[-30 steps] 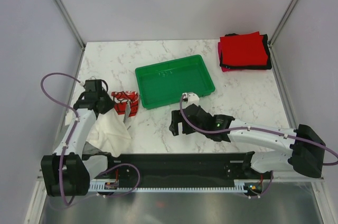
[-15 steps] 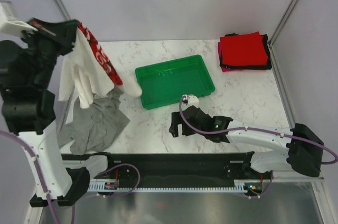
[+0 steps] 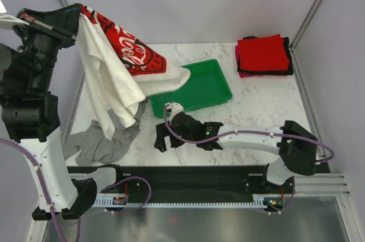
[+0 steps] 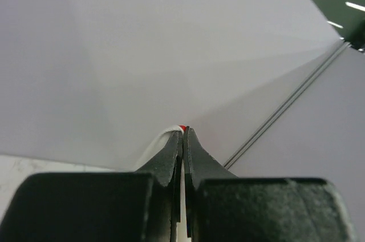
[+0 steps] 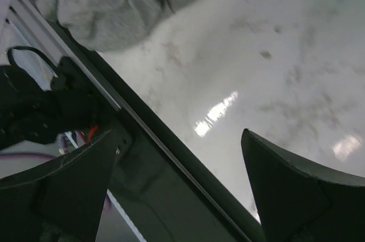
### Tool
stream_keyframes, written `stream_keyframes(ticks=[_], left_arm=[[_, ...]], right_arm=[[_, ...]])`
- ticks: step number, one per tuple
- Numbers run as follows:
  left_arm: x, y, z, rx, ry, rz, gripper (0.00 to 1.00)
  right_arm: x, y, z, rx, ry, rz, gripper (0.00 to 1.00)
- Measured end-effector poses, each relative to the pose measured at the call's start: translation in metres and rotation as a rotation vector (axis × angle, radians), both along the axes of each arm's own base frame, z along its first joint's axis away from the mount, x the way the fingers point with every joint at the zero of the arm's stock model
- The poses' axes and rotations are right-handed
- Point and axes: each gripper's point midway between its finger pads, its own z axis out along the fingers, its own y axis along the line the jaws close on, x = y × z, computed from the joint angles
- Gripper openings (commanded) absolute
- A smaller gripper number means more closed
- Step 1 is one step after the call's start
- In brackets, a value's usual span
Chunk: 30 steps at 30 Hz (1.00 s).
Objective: Fold and stack the t-shirts
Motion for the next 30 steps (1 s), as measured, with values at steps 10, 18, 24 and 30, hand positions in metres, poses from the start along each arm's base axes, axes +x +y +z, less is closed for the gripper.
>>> stream_keyframes(ticks=[10, 18, 24, 30], left_arm=[[0.016, 0.010, -0.055, -0.008, 0.148, 0.058, 0.02], [-0.017, 0.028, -0.037, 0.013, 0.060, 0.170, 0.02], [-0.017, 0.050, -0.038, -0.004, 0.051, 0.290, 0.02], [-0.005, 0.055, -0.054, -0.002, 0.085, 0.321, 0.02]], right_arm=[[0.023, 0.190, -0.011, 0.091, -0.083, 0.258, 0.98], [0.052, 0.230, -0.075, 0.006, -0.086, 0.241, 0.98], [0.066, 0.235, -0.082, -0.041, -0.113, 0.214, 0.56], [0.073, 0.239, -0.098, -0.090, -0.141, 0.191, 0.00]])
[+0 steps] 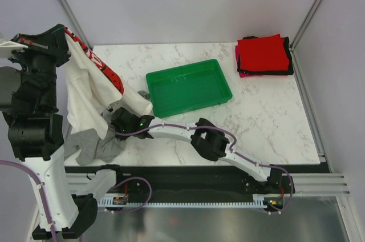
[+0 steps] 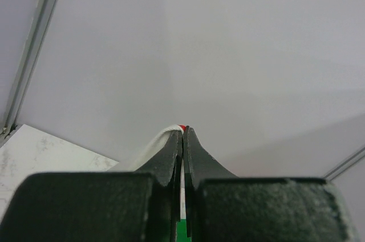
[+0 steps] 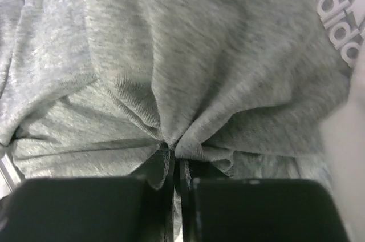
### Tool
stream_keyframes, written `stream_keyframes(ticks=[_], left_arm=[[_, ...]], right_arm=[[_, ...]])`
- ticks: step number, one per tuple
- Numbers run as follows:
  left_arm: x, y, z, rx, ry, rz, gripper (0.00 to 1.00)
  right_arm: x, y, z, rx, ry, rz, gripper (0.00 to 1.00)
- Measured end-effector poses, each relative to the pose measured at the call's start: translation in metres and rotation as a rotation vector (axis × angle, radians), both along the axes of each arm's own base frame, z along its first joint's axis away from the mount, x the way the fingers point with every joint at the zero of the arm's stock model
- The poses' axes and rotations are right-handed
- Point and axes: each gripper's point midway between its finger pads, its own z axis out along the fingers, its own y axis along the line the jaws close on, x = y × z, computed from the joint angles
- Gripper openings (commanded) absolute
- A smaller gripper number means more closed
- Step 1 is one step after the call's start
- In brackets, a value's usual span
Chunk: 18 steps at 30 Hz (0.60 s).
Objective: Fold and stack the t-shirts
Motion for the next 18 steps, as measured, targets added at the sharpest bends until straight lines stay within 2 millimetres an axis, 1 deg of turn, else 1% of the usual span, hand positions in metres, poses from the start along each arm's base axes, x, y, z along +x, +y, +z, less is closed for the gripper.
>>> stream_keyframes(ticks=[2, 3, 4, 5, 6, 7, 8, 10, 11, 12, 13, 16, 17, 18], left_arm=[[0.003, 0.003, -0.002, 0.008, 0.008, 0.015, 0.02], [0.005, 0.004, -0.002, 0.016, 0.013, 0.024, 0.02], [0.006, 0.004, -0.001, 0.024, 0.013, 0.028, 0.02], [0.008, 0.005, 0.002, 0.031, 0.012, 0.032, 0.02], [0.010, 0.004, 0.005, 0.038, 0.007, 0.031, 0.02], [0.013, 0.004, 0.008, 0.041, 0.002, 0.030, 0.02], [0.017, 0.003, 0.011, 0.044, -0.003, 0.029, 0.02], [0.025, 0.003, 0.010, 0.045, 0.003, 0.027, 0.02], [0.029, 0.003, 0.008, 0.045, 0.010, 0.026, 0.02], [0.034, 0.003, 0.006, 0.046, 0.020, 0.024, 0.02], [0.037, 0.002, 0.004, 0.046, 0.027, 0.022, 0.02], [0.049, 0.000, -0.009, 0.050, 0.065, 0.006, 0.02], [0.051, -0.001, -0.015, 0.051, 0.078, 0.003, 0.02], [0.053, 0.000, -0.021, 0.052, 0.093, 0.004, 0.02]], right_arm=[[-0.001, -0.003, 0.000, 0.000, -0.004, -0.009, 0.00], [-0.002, -0.008, 0.000, -0.001, -0.011, -0.010, 0.00], [-0.006, -0.020, 0.000, -0.017, -0.011, -0.012, 0.00], [-0.011, -0.038, 0.001, -0.045, -0.014, -0.017, 0.00], [-0.017, -0.061, 0.002, -0.076, -0.018, -0.026, 0.00], [-0.024, -0.085, 0.002, -0.117, -0.018, -0.038, 0.00], [-0.032, -0.115, 0.005, -0.172, -0.016, -0.048, 0.00], [-0.042, -0.157, 0.015, -0.228, -0.028, -0.070, 0.00], [-0.046, -0.179, 0.026, -0.253, -0.036, -0.085, 0.00], [-0.048, -0.198, 0.044, -0.260, -0.049, -0.099, 0.00], [-0.046, -0.208, 0.061, -0.255, -0.065, -0.114, 0.00], [-0.031, -0.224, 0.143, -0.155, -0.149, -0.168, 0.00], [-0.020, -0.227, 0.180, -0.107, -0.191, -0.196, 0.00], [-0.011, -0.229, 0.206, -0.072, -0.222, -0.218, 0.00]])
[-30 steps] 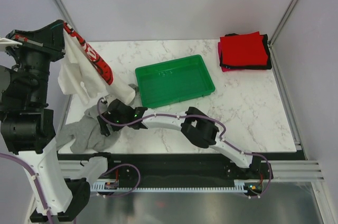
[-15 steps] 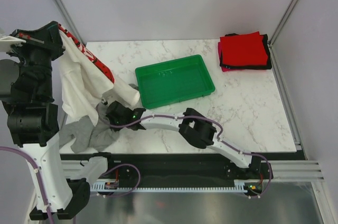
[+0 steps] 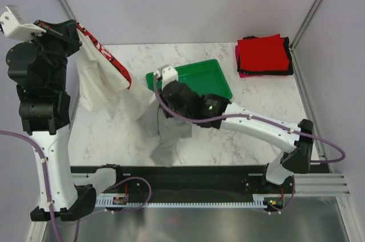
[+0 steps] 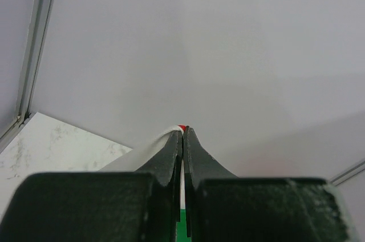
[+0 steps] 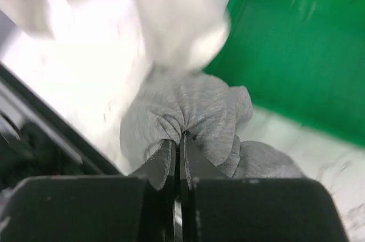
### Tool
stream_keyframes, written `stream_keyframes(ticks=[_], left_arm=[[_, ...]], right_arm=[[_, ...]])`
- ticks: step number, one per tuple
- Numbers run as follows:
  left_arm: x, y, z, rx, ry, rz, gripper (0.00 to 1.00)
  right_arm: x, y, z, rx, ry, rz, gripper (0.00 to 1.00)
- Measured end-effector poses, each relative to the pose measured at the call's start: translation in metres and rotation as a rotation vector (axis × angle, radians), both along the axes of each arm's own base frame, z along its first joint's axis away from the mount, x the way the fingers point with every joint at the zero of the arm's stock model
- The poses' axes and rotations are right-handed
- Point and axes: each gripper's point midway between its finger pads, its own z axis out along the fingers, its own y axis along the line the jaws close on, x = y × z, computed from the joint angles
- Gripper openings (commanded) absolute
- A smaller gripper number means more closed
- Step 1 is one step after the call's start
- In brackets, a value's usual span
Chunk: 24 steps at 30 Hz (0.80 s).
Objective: Fold and stack the t-shirts
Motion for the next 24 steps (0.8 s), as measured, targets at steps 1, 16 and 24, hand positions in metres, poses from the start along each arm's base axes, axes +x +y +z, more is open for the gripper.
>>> stream_keyframes(ticks=[1, 16, 24], left_arm=[[0.000, 0.001, -0.005, 0.002, 0.012, 0.003, 0.02], [-0.104, 0.018, -0.052, 0.024, -0.017, 0.108, 0.02], [-0.094, 0.004, -0.146, -0.002, 0.174, 0.030, 0.02]], right_arm=[[0.012, -0.005, 0.030, 0.030, -0.039, -0.026, 0.00], [0.185, -0.086, 0.178, 0.152, -0.324, -0.335, 0.00], [0.217, -0.113, -0.055, -0.163, 0.024, -0.359, 0.68]])
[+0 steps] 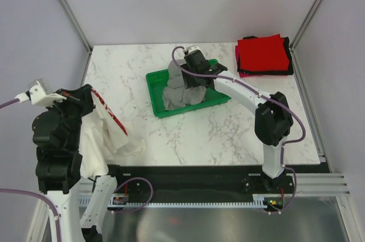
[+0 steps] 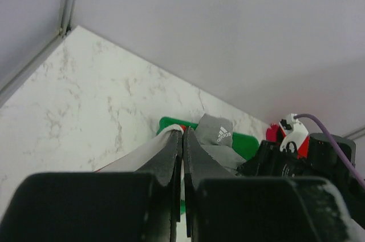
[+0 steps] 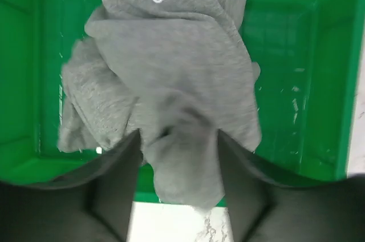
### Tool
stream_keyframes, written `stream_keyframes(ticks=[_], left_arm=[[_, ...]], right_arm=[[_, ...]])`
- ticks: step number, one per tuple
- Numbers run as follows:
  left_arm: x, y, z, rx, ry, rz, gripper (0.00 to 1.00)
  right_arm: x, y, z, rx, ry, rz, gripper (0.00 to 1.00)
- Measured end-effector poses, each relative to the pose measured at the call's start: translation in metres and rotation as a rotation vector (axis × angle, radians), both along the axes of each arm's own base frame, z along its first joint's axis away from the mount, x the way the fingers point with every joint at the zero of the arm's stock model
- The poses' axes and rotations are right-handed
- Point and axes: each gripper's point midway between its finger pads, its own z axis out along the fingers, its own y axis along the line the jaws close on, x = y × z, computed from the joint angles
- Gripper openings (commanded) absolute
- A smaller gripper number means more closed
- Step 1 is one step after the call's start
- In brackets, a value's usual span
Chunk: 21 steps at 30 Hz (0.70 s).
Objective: Fold and stack the t-shirts
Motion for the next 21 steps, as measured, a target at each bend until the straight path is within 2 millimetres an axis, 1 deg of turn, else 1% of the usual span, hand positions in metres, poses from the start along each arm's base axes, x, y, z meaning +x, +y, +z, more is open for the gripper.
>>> stream_keyframes(ticks=[1, 2, 3, 4, 7, 9, 10, 12, 14, 17, 19, 21], left_arm=[[0.003, -0.003, -0.013, -0.005, 0.033, -0.015, 0.02], [0.005, -0.006, -0.024, -0.009, 0.060, -0.033, 0.02], [0.006, -0.009, -0.034, -0.014, 0.087, -0.049, 0.02], [0.006, -0.012, -0.042, -0.018, 0.104, -0.067, 0.02], [0.003, -0.025, -0.060, -0.042, 0.134, -0.136, 0.02], [-0.001, -0.032, -0.072, -0.063, 0.146, -0.172, 0.02], [-0.003, -0.037, -0.079, -0.076, 0.157, -0.194, 0.02], [-0.006, -0.044, -0.094, -0.101, 0.180, -0.229, 0.02], [-0.007, -0.051, -0.109, -0.126, 0.214, -0.262, 0.02], [-0.006, -0.060, -0.131, -0.161, 0.263, -0.304, 0.02], [-0.007, -0.064, -0.143, -0.173, 0.286, -0.327, 0.02], [-0.009, -0.069, -0.151, -0.176, 0.306, -0.353, 0.02]], right_arm=[[-0.004, -0.004, -0.017, -0.014, 0.041, 0.002, 0.75], [-0.009, -0.005, -0.027, -0.019, 0.067, 0.004, 0.78], [-0.011, -0.006, -0.031, -0.021, 0.077, 0.008, 0.80], [-0.012, -0.005, -0.029, -0.018, 0.074, 0.010, 0.82], [-0.015, -0.008, -0.013, 0.016, 0.052, 0.006, 0.84], [-0.016, -0.021, 0.000, 0.049, 0.039, -0.012, 0.85], [-0.016, -0.034, 0.006, 0.059, 0.034, -0.035, 0.86], [-0.012, -0.063, 0.011, 0.066, 0.024, -0.096, 0.86], [-0.004, -0.101, 0.010, 0.068, 0.029, -0.176, 0.86], [0.013, -0.142, 0.000, 0.056, 0.046, -0.266, 0.86], [0.020, -0.158, -0.012, 0.039, 0.068, -0.299, 0.86], [0.027, -0.162, -0.028, 0.021, 0.099, -0.308, 0.85]])
